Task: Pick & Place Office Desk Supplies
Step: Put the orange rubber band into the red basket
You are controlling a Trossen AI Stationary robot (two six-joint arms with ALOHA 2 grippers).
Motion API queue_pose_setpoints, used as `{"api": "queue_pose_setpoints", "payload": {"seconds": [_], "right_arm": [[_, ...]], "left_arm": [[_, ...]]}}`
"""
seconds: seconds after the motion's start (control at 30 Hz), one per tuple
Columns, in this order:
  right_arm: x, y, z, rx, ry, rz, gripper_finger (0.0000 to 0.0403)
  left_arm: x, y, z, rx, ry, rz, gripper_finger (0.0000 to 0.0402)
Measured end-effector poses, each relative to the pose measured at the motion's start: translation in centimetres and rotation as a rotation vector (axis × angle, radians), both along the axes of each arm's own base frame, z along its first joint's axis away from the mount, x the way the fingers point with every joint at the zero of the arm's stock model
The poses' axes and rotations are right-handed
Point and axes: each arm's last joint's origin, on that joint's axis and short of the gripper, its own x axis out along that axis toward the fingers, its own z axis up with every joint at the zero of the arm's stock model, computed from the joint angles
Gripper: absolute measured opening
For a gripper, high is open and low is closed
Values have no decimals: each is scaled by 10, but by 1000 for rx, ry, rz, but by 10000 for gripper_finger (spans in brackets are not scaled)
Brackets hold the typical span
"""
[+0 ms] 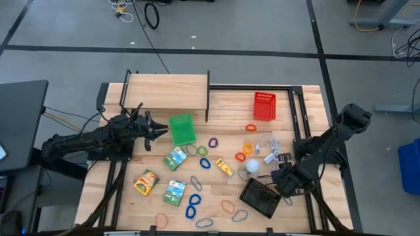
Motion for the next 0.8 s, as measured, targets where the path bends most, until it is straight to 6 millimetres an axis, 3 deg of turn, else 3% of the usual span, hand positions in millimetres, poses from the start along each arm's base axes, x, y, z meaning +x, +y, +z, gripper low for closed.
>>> {"api": "queue_pose_setpoints", "payload": {"seconds": [0.57,0.8], "right_arm": [[13,-21,-14,17,-24,64,172],[19,-25,-15,6,-59,17,134]], "left_arm": [[0,0,0,-2,1,-1,104],[0,0,0,-2,2,0,104]]}}
